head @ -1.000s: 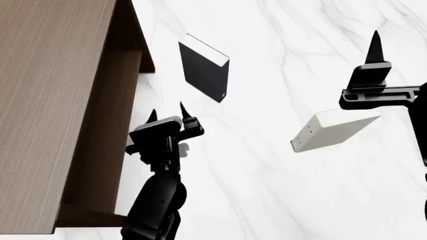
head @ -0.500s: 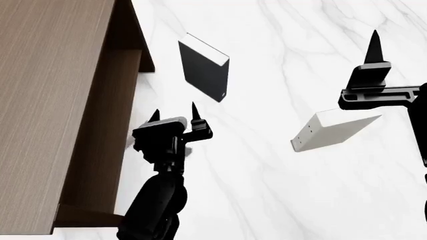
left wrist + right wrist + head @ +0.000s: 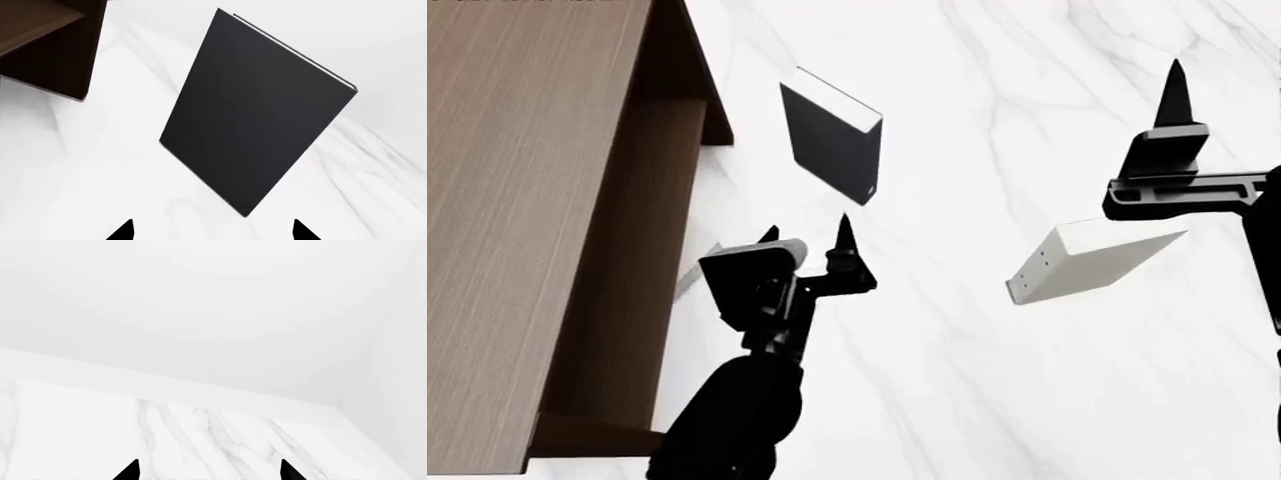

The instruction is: Pick up the book on the right and place it under the cabinet shelf.

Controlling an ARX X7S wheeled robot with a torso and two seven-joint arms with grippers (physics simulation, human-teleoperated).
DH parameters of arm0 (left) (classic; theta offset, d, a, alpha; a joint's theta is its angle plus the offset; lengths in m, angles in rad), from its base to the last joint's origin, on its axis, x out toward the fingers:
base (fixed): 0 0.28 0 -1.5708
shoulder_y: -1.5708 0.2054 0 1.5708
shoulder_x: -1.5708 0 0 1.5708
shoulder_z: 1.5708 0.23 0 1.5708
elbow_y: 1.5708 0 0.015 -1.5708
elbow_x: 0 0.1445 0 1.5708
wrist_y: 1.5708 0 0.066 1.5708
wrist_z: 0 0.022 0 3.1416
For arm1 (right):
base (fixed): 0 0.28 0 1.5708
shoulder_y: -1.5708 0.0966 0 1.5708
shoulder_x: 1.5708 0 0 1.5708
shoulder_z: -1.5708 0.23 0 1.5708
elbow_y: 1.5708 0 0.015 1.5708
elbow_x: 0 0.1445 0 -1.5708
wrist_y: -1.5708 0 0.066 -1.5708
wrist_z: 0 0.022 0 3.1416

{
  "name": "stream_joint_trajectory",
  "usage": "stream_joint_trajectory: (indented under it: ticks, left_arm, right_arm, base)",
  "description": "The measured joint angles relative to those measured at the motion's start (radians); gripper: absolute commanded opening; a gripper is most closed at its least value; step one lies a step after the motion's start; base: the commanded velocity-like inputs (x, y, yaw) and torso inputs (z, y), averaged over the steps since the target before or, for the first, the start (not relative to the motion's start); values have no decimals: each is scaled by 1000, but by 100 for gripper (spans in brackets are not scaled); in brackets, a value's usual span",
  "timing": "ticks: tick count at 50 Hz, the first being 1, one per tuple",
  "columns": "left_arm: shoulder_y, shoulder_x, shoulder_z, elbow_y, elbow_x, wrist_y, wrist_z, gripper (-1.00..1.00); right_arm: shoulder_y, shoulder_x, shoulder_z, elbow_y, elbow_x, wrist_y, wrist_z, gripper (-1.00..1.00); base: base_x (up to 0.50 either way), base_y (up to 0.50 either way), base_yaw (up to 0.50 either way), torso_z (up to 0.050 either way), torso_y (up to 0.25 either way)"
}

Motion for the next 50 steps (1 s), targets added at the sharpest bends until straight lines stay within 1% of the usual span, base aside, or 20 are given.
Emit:
stream_joint_trajectory:
  ticks: [7, 26, 37, 50]
  left_arm:
    - [6, -37, 49, 67, -44, -16, -2, 100]
    - [-5, -132, 159, 265, 25, -65, -72, 100]
    - [-12, -159, 202, 369, 65, -91, -105, 100]
    - [-7, -170, 229, 442, 94, -101, -125, 100]
  right_arm:
    - [-6, 2, 1, 0, -3, -4, 0, 100]
    - [-23, 3, 8, 4, -6, -7, 0, 100]
    - [-29, 6, 14, 2, -6, -8, 1, 100]
    - [-34, 8, 18, 0, -7, -8, 1, 100]
  base:
    - [0, 0, 0, 5, 8]
    - [0, 0, 0, 2, 3]
    - [0, 0, 0, 0, 0]
    - [0, 0, 0, 0, 0]
